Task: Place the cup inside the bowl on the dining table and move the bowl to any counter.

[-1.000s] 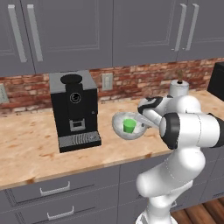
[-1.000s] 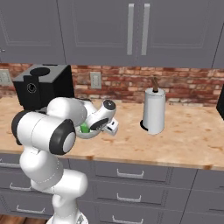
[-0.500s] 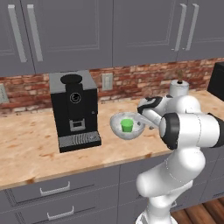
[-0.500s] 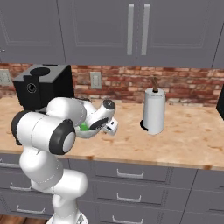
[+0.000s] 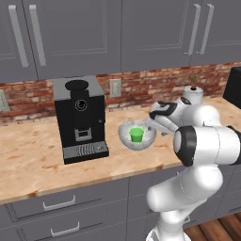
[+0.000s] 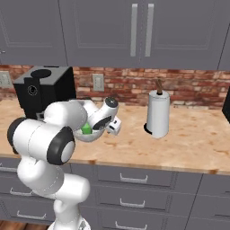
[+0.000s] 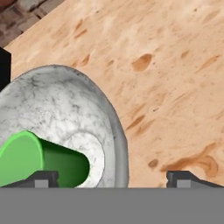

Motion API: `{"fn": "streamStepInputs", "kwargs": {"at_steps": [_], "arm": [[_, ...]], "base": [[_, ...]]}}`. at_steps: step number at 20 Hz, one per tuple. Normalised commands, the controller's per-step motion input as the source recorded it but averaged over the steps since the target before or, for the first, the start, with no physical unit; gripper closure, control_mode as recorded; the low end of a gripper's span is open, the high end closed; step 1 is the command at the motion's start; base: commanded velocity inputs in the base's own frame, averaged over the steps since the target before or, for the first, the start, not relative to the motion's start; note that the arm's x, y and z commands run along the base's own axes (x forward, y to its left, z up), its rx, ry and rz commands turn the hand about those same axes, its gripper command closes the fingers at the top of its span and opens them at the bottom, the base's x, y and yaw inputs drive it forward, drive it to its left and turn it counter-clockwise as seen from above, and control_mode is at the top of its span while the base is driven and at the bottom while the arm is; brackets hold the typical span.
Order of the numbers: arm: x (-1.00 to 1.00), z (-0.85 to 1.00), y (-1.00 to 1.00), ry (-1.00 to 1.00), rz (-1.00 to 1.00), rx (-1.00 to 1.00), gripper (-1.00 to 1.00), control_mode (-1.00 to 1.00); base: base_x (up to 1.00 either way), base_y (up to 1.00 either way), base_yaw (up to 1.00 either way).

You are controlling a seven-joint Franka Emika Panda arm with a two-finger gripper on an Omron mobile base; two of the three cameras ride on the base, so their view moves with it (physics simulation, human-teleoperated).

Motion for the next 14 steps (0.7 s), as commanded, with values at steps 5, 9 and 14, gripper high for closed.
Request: {"fn": "streamStepInputs", "kwargs": {"at_steps": [5,9,14], "arm": [[-0.12,0.19,0.0,0.0,0.0,0.0,-1.0,-1.0],[-0.36,0.02,-0.06,0.0,0.0,0.0,-1.0,-1.0],[-0.42,0.02,-0.08,0.0,0.0,0.0,-1.0,-1.0]], "base": [[0.0,0.0,0.0],[0.0,0.0,0.0],[0.0,0.0,0.0]]}}
